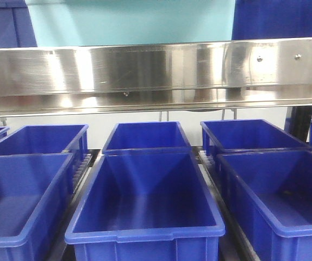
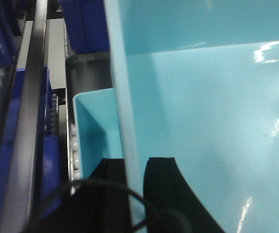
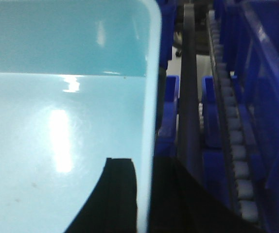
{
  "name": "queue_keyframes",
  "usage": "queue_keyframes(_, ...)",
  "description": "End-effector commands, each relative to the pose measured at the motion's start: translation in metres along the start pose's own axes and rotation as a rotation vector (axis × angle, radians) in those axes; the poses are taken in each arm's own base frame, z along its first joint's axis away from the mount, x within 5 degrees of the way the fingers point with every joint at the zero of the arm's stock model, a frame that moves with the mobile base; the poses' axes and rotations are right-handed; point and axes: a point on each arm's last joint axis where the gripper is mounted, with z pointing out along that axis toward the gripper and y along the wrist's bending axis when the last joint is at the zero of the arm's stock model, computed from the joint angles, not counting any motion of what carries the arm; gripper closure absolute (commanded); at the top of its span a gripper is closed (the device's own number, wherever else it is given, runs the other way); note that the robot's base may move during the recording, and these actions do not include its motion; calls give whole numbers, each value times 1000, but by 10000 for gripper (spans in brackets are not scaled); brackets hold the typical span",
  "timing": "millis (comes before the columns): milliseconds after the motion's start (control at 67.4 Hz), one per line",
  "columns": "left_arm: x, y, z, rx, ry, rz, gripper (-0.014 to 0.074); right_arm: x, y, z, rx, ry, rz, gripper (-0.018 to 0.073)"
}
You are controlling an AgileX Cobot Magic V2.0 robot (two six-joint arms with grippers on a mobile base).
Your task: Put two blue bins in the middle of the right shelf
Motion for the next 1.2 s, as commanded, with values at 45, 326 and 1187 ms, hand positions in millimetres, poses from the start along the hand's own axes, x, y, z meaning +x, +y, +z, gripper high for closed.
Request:
queue_keyframes(45, -7, -11, -12, 81, -64, -20, 707, -8, 6, -8, -40, -71, 6, 713)
queue_keyframes(326, -9, -7, -20, 48, -80, 0, 707, -11, 7, -9, -50, -101, 11, 713)
queue_keyframes(1187, -13, 1, -34, -18, -113, 37, 707, -12, 11, -16, -97, -102, 49, 713)
